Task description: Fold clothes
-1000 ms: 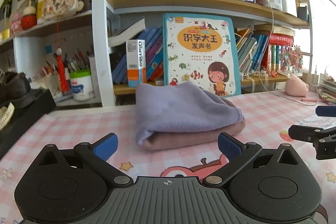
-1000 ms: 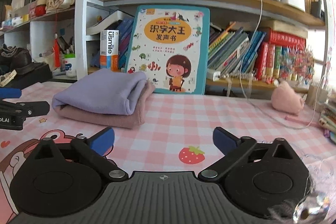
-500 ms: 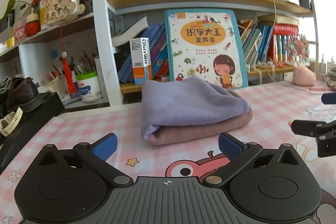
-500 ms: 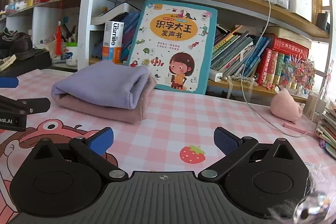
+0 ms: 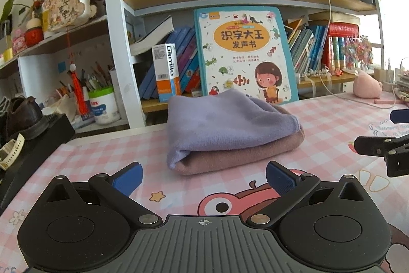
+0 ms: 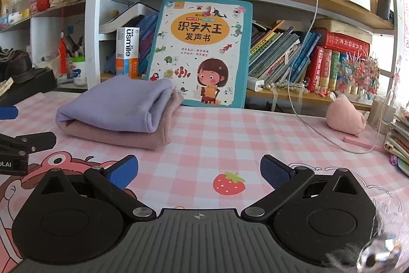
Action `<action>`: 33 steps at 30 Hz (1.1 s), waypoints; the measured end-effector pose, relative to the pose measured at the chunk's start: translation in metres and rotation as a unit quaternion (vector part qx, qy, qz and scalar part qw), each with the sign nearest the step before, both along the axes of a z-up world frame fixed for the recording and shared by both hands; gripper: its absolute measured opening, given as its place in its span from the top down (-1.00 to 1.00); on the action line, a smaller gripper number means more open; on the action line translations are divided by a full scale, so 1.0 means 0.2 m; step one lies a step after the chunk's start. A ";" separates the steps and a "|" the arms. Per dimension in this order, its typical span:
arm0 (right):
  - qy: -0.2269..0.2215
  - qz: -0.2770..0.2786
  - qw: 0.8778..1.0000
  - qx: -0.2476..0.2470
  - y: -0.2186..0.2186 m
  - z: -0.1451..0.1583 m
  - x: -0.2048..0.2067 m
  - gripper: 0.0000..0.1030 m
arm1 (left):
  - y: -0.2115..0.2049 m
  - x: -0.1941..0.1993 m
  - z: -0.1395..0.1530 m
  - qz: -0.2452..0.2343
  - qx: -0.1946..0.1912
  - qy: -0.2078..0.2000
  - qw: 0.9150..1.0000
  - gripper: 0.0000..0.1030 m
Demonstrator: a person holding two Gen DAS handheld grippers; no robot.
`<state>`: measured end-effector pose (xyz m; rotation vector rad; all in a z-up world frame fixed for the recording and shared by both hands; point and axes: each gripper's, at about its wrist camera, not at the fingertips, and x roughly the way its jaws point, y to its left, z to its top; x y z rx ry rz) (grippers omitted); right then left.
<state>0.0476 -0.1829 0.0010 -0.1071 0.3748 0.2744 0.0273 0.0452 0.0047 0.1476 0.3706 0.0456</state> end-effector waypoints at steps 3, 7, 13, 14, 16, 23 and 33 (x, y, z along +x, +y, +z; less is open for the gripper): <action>-0.001 0.006 1.000 -0.007 0.01 0.00 0.00 -0.99 | 0.00 0.00 0.00 0.000 -0.003 0.003 1.000 -1.00; 0.001 0.012 1.000 -0.014 0.03 0.00 0.00 -0.99 | 0.01 0.01 0.00 0.003 -0.010 0.007 1.000 -1.00; 0.003 0.013 1.000 -0.015 0.03 0.00 0.01 -0.99 | 0.03 0.02 -0.01 0.005 -0.018 0.012 1.000 -1.00; 0.003 0.013 1.000 -0.015 0.03 0.00 0.01 -0.99 | 0.03 0.02 -0.01 0.005 -0.018 0.013 1.000 -1.00; 0.003 0.013 1.000 -0.015 0.03 0.00 0.01 -0.99 | 0.03 0.02 -0.01 0.005 -0.018 0.014 1.000 -1.00; 0.003 0.014 1.000 -0.016 0.03 0.00 0.01 -0.99 | 0.04 0.02 -0.01 0.009 -0.023 0.016 1.000 -1.00; 0.006 0.019 1.000 -0.018 0.03 -0.01 0.01 -0.99 | 0.04 0.02 -0.01 0.009 -0.028 0.016 0.999 -1.00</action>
